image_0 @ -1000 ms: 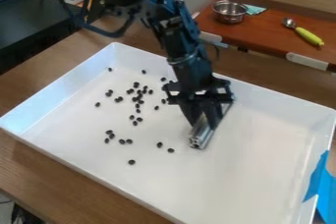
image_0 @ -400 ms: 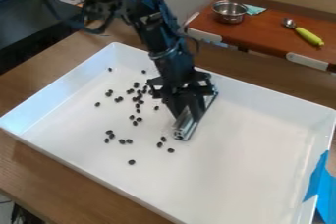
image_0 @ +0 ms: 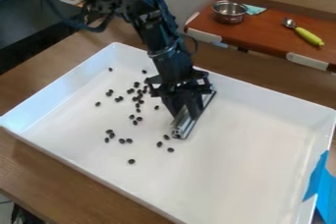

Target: Sweep into pile

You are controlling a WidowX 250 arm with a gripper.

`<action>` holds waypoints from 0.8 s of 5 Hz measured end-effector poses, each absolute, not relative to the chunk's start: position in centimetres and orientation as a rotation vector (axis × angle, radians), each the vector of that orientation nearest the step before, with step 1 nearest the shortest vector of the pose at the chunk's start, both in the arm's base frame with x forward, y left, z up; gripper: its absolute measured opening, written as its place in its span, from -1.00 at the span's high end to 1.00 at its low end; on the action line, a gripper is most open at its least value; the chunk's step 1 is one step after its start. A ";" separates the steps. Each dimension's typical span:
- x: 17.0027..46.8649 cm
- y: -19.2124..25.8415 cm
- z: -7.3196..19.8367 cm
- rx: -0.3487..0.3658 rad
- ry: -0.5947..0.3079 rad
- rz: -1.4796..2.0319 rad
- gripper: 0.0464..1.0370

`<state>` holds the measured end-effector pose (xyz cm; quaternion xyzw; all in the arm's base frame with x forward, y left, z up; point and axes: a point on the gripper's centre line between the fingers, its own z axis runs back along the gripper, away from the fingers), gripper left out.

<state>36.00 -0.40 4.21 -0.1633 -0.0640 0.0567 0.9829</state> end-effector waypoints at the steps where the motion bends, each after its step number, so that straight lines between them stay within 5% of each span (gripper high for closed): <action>1: 36.2 0.1 4.2 -0.330 -0.120 0.120 0.33; 4: 36.2 2.2 4.0 -0.324 -0.123 0.115 0.33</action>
